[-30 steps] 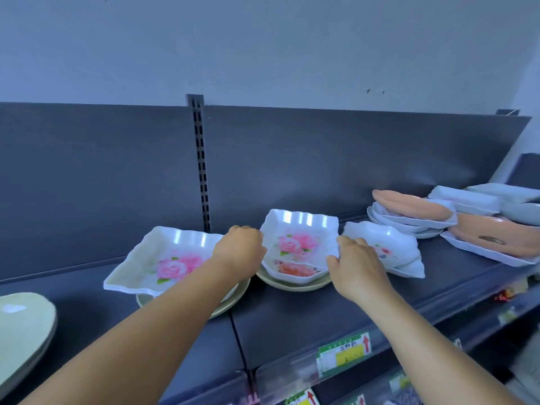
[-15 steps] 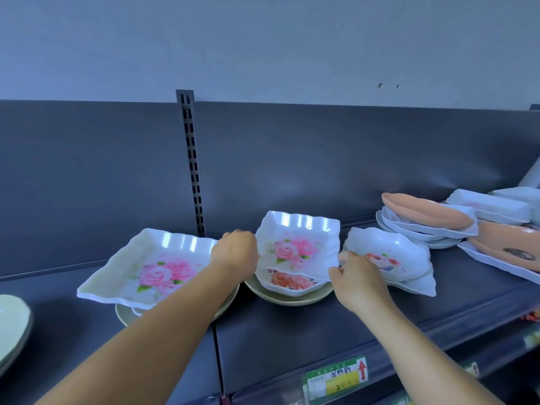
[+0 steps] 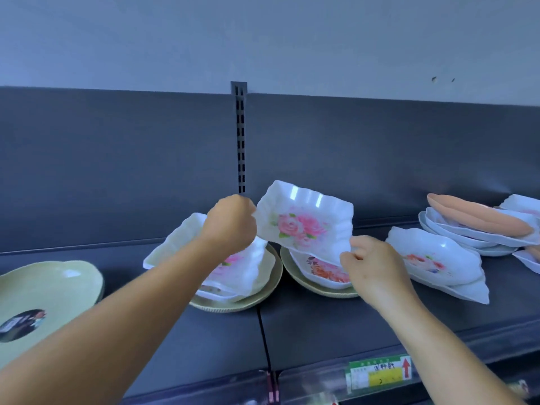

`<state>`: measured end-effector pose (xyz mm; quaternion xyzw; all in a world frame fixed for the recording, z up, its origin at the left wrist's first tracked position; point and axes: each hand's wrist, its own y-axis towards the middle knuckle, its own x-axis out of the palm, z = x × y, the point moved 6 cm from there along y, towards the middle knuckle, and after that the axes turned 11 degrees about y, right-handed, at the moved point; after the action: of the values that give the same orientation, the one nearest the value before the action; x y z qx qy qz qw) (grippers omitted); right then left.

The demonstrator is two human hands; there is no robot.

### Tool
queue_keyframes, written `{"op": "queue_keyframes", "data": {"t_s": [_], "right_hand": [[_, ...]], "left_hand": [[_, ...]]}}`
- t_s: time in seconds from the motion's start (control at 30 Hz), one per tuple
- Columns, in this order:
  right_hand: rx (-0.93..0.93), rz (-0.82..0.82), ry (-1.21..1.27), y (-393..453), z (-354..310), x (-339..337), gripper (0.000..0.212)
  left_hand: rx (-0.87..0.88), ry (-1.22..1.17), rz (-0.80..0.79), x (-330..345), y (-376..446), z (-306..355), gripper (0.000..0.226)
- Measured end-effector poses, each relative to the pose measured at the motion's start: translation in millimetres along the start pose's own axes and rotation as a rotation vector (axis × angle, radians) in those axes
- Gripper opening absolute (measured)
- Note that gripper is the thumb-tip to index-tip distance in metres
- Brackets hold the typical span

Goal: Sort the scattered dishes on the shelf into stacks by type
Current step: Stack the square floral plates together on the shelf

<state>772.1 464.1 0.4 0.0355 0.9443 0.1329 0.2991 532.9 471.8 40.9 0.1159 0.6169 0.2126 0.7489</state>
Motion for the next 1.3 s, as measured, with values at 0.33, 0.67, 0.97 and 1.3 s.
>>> {"op": "queue_keyframes", "data": {"t_s": [0.33, 0.67, 0.97, 1.3], "right_hand": [[-0.013, -0.169, 0.084, -29, -60, 81, 0.012], [0.038, -0.174, 0.031, -51, -73, 113, 0.026], [0.077, -0.137, -0.082, -57, -71, 113, 0.034], [0.064, -0.193, -0.113, -57, -76, 119, 0.035]], "left_hand": [[-0.152, 0.016, 0.005, -36, -42, -107, 0.032], [-0.177, -0.066, -0.087, -29, -59, -151, 0.02], [-0.155, -0.162, -0.162, -19, -62, -151, 0.022], [-0.32, -0.288, -0.319, -10, -65, -150, 0.037]]}}
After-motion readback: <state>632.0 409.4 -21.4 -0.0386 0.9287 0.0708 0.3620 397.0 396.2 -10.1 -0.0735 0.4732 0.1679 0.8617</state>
